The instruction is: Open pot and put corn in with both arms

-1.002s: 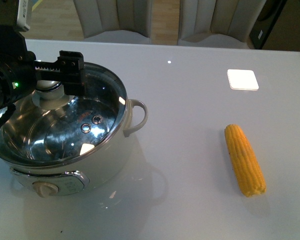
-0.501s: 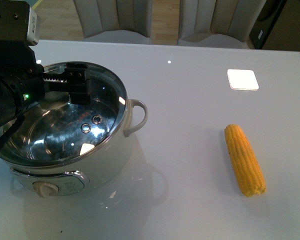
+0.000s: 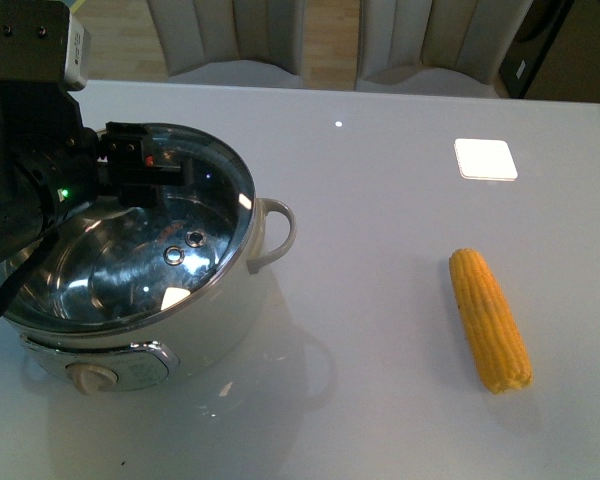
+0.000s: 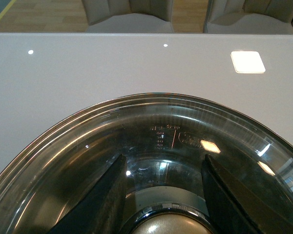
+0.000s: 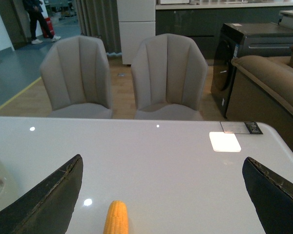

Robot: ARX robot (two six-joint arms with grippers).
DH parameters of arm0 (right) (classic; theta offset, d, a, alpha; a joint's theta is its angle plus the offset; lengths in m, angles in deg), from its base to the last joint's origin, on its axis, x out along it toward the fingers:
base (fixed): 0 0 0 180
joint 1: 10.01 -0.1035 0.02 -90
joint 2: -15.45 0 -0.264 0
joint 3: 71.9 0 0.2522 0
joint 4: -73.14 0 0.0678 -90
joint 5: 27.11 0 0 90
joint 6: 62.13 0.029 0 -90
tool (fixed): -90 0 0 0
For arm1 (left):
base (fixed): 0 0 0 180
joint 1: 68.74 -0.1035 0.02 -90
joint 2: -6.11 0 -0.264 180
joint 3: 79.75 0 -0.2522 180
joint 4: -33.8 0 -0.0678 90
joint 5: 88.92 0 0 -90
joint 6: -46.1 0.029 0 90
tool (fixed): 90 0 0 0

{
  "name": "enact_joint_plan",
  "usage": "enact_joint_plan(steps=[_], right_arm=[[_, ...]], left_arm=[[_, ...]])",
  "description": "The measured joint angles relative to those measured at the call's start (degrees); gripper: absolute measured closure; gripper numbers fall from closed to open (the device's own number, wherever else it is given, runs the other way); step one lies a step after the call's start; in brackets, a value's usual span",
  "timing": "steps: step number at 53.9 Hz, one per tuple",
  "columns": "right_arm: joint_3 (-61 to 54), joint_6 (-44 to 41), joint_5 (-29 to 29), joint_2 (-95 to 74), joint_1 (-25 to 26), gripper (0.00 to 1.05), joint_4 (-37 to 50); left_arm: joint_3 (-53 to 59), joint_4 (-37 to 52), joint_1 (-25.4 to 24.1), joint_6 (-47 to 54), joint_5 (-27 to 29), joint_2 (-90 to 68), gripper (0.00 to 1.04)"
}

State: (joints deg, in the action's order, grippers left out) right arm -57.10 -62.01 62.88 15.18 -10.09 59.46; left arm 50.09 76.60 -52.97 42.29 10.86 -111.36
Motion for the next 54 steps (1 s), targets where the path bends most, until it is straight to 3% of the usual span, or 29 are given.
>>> enact_joint_plan(steps=[38, 47, 54], right_arm=[[0.0, 0.0, 0.0, 0.0, 0.0, 0.09, 0.0], [0.0, 0.0, 0.0, 0.0, 0.0, 0.09, 0.0], [0.0, 0.0, 0.0, 0.0, 0.0, 0.09, 0.0]], left_arm=[[-1.6, -9.7, -0.8, 0.9, 0.9, 14.3, 0.64], [-0.6, -10.1, -4.7, 1.2, -0.9, 20.5, 0.64], [3.9, -10.1, -12.7, 3.7, -5.1, 27.0, 0.64]])
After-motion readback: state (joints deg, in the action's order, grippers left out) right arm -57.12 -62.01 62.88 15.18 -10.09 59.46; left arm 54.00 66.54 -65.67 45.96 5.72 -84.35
